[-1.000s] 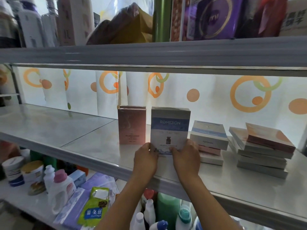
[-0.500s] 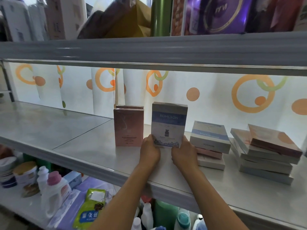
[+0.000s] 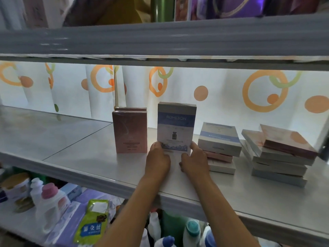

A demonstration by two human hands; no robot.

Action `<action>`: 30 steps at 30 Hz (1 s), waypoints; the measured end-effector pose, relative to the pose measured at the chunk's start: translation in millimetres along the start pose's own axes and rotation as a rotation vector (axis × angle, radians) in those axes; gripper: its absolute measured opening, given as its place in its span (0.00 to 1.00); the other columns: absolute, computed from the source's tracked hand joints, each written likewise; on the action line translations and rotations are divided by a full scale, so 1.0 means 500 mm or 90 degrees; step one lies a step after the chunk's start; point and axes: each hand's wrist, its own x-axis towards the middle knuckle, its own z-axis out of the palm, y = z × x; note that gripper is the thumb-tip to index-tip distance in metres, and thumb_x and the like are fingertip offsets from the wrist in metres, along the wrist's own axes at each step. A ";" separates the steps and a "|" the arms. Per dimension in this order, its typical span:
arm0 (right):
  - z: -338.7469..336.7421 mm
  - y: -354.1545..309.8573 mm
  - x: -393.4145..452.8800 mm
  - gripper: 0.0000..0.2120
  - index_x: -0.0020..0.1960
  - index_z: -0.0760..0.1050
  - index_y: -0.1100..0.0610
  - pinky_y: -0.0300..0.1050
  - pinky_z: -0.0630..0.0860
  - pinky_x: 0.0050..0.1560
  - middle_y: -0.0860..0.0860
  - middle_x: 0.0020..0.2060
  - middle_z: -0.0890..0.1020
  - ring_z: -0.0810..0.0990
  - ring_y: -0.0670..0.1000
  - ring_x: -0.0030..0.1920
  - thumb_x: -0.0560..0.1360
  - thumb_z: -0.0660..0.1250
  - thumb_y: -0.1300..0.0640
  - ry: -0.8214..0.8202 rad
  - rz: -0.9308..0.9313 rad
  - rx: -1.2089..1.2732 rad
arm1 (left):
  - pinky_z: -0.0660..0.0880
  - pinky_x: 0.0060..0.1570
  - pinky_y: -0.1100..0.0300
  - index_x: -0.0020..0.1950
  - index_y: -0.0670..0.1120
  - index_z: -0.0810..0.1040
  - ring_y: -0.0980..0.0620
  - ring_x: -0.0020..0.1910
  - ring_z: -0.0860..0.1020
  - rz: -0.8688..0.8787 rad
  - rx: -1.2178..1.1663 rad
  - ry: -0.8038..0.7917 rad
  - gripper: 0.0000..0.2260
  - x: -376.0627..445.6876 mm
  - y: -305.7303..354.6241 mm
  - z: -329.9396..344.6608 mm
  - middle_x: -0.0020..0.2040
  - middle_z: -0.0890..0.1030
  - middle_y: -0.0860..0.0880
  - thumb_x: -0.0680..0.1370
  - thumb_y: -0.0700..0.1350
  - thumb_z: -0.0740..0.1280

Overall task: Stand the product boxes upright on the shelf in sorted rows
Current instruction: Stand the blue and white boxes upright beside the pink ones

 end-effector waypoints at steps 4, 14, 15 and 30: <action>-0.027 -0.006 -0.011 0.18 0.69 0.72 0.59 0.41 0.81 0.30 0.53 0.58 0.80 0.84 0.51 0.41 0.79 0.62 0.64 0.060 0.040 0.083 | 0.73 0.62 0.57 0.68 0.44 0.70 0.46 0.60 0.76 0.046 0.067 0.006 0.16 -0.032 0.020 -0.004 0.65 0.75 0.45 0.80 0.37 0.60; -0.199 0.042 0.008 0.13 0.61 0.76 0.58 0.52 0.77 0.59 0.56 0.59 0.80 0.77 0.57 0.60 0.76 0.66 0.61 0.314 -0.066 -0.171 | 0.72 0.45 0.70 0.53 0.44 0.77 0.54 0.46 0.76 0.142 -0.048 0.007 0.09 -0.022 0.128 0.049 0.49 0.80 0.49 0.83 0.44 0.58; -0.209 0.054 0.012 0.16 0.64 0.74 0.58 0.52 0.74 0.63 0.57 0.62 0.78 0.75 0.58 0.62 0.77 0.66 0.60 0.294 -0.058 -0.200 | 0.75 0.47 0.63 0.53 0.44 0.76 0.52 0.47 0.77 0.124 -0.062 0.003 0.10 -0.014 0.138 0.065 0.49 0.80 0.48 0.83 0.46 0.57; -0.217 0.122 0.002 0.35 0.78 0.57 0.55 0.52 0.72 0.67 0.57 0.72 0.70 0.71 0.60 0.69 0.74 0.66 0.62 0.139 0.007 -0.143 | 0.76 0.55 0.53 0.66 0.48 0.66 0.47 0.55 0.77 0.119 -0.041 -0.082 0.19 -0.045 0.138 0.161 0.60 0.77 0.46 0.77 0.48 0.66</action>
